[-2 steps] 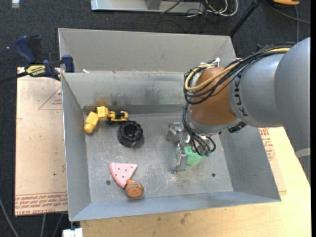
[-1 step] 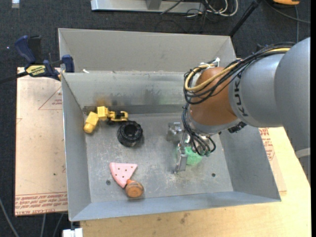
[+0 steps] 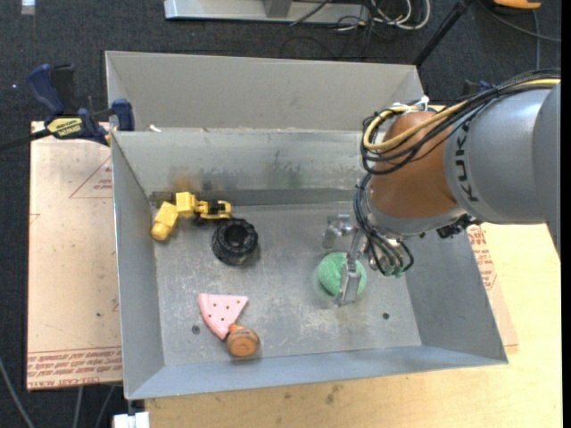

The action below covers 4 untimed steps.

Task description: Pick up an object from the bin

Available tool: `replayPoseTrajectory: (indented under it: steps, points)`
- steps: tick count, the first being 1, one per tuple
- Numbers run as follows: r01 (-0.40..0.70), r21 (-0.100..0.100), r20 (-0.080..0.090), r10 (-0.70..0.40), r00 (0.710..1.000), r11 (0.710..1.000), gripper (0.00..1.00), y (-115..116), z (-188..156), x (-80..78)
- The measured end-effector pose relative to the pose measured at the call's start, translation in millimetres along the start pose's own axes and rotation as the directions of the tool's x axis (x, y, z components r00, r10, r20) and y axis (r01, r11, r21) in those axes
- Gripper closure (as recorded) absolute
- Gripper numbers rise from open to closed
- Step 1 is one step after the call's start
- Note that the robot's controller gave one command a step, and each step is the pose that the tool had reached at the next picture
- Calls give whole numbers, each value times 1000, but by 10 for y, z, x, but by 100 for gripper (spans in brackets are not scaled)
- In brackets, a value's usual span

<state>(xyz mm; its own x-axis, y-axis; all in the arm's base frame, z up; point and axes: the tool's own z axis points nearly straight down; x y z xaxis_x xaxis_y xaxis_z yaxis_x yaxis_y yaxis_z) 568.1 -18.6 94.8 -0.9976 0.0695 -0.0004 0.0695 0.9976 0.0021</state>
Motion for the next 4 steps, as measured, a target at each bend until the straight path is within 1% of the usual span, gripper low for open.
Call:
replayPoseTrajectory:
  steps: [1, 2, 3, 4]
  points:
    - [-70, 1, 3, 70, 998, 998, 100, -392, -276, -72]
    - [-69, 1, 3, 69, 998, 998, 0, -391, -276, -72]
    - [-69, 1, 3, 69, 998, 998, 0, -390, -276, -72]
    - [-51, 2, 5, 51, 999, 999, 0, -213, 84, 44]
